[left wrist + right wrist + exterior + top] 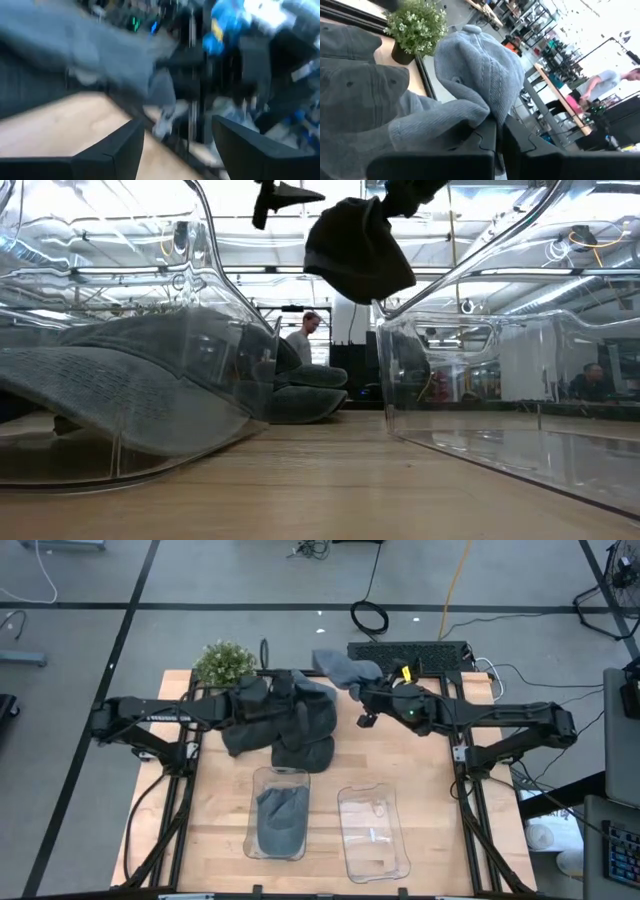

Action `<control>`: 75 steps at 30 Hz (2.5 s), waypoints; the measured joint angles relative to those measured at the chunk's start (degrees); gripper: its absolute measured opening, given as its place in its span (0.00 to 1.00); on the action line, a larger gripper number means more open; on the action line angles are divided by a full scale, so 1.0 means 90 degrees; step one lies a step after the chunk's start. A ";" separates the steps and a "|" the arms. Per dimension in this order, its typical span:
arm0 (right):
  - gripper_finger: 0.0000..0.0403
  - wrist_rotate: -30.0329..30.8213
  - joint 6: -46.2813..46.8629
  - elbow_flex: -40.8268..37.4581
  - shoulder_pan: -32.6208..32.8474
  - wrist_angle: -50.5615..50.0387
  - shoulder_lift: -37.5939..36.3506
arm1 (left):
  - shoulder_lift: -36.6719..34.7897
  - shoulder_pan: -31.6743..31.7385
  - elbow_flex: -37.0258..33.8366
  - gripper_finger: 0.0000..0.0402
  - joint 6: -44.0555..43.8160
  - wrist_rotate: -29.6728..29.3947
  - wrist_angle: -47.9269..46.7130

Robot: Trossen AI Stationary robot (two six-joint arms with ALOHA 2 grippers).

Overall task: Pick & Place hat
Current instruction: Put the right gray cap into the left transparent bin

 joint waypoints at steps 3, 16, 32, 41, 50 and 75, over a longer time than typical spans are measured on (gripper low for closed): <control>0.00 0.0160 -0.0280 -0.0002 0.0000 0.0306 0.0079 | -0.0025 0.0264 0.0007 0.60 -0.0233 -0.0282 0.0041; 0.00 0.0163 -0.0762 0.0007 0.0028 0.1142 0.0390 | 0.0365 0.0724 0.0009 0.60 -0.0825 0.0177 0.0545; 0.00 0.0133 -0.0806 -0.0007 0.0340 0.1271 0.0556 | 0.0618 0.1014 0.0007 0.59 -0.0461 -0.0053 0.1249; 0.02 0.0118 -0.0650 0.0000 0.0532 0.1249 0.0673 | 0.0623 0.1181 0.0007 0.08 -0.0181 0.1150 0.1225; 0.18 0.0323 0.0727 0.0000 0.0537 -0.0280 0.0415 | -0.0180 0.1263 0.0002 0.02 0.0402 0.2661 -0.0130; 0.59 -0.7202 0.4560 -0.1140 -0.1258 0.0188 -0.0142 | -0.0469 -0.0076 0.0441 0.02 0.3277 0.6180 -0.2252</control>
